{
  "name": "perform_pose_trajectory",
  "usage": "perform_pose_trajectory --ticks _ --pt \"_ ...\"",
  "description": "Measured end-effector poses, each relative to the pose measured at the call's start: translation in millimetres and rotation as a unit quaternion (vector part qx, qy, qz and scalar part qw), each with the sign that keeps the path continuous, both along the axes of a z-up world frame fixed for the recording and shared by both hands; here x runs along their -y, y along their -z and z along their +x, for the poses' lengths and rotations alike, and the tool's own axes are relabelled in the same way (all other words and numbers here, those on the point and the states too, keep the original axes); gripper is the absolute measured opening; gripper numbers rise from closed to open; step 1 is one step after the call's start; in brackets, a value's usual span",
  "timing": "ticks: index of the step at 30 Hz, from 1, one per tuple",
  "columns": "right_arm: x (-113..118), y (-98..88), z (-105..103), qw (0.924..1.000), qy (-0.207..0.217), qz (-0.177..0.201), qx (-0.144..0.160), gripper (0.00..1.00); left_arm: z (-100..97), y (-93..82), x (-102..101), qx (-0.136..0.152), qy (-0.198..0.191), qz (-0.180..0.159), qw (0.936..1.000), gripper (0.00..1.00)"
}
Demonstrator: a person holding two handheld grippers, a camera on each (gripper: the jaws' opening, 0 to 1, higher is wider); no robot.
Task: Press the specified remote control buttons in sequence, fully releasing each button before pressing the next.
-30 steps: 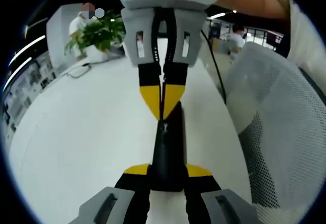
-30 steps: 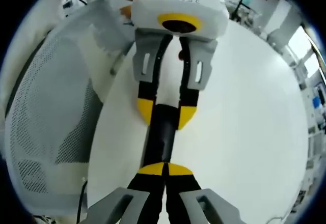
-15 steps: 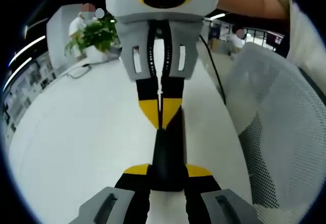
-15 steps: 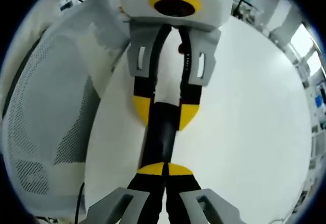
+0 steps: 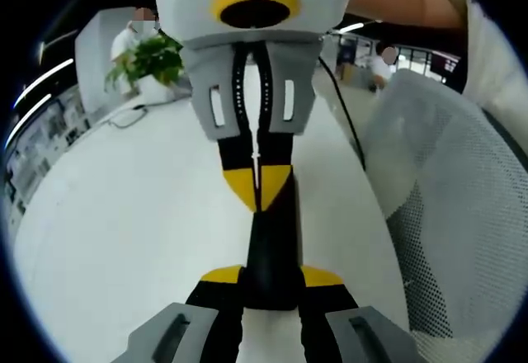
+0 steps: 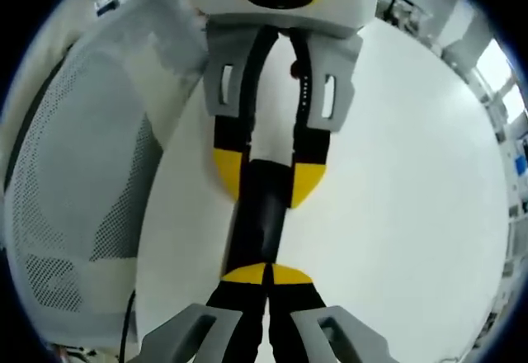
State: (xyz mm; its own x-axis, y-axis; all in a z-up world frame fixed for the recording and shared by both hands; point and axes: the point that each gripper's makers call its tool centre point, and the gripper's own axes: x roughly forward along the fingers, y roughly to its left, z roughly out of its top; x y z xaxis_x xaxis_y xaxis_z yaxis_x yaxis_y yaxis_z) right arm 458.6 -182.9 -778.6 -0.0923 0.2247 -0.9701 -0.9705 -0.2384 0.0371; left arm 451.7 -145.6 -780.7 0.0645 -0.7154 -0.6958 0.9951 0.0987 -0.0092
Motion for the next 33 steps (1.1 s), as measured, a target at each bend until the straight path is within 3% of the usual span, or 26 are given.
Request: perform_pose_trajectory --ticks 20,33 --pt "0.6 2.4 1.4 0.9995 -0.02 -0.023 -0.01 0.0 0.3 0.0 0.2 0.002 0.002 -0.001 1.0 0.24" --pt "1.0 0.1 -1.7 0.9997 -0.014 -0.015 -0.01 0.0 0.2 -0.1 1.4 0.003 0.0 0.002 1.0 0.24"
